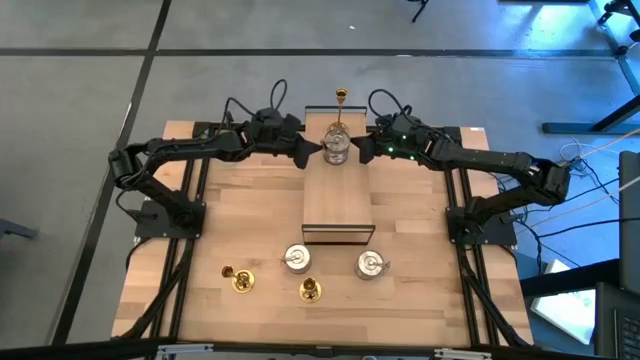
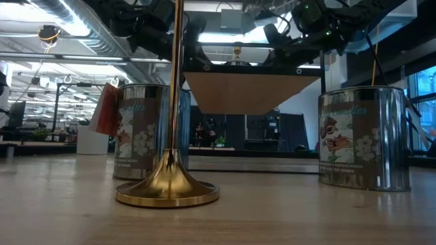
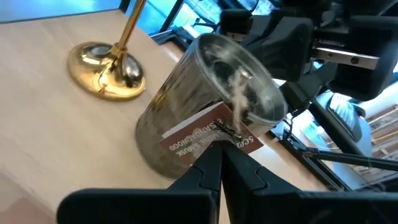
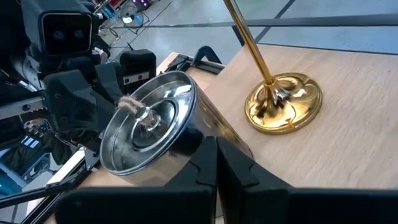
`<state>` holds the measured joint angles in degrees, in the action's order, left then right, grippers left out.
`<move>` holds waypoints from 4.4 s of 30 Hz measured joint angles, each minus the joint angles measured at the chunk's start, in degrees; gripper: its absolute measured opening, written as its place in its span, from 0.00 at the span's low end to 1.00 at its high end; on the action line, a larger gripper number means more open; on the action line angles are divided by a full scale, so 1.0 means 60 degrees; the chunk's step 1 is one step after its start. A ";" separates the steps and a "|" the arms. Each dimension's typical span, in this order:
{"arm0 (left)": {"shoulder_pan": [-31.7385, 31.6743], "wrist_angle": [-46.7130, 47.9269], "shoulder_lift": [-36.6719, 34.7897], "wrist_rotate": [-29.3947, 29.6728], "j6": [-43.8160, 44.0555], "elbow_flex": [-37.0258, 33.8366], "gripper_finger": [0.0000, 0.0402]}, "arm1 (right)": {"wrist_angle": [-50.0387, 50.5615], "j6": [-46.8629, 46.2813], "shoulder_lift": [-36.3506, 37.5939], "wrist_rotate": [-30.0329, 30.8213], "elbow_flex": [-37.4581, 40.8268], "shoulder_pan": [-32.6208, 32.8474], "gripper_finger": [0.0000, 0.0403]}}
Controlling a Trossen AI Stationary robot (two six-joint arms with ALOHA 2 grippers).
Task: Pick & Place candle stick holders
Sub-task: Put the bottom silver scented candle on the shelf, then put the right gold candle holder on the shelf
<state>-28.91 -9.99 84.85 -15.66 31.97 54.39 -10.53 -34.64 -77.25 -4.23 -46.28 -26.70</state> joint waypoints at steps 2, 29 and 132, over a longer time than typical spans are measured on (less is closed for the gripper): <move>-0.0011 0.0460 -0.0143 0.0442 0.0049 0.0000 0.00 | 0.0082 0.0024 0.0000 0.0003 0.0000 0.0000 0.00; -0.0251 -0.0464 0.0474 -0.0422 0.0075 0.0007 0.00 | 0.1502 -0.0086 0.0532 0.0950 0.0004 -0.0004 0.00; 0.6218 0.1104 -0.2774 0.0087 0.0462 0.0000 0.02 | 0.0163 -0.5562 0.1020 0.5240 0.0004 0.9781 0.34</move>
<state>8.40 -3.37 68.20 -15.14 34.74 54.39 -9.55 -68.02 -71.14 27.21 -46.26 31.99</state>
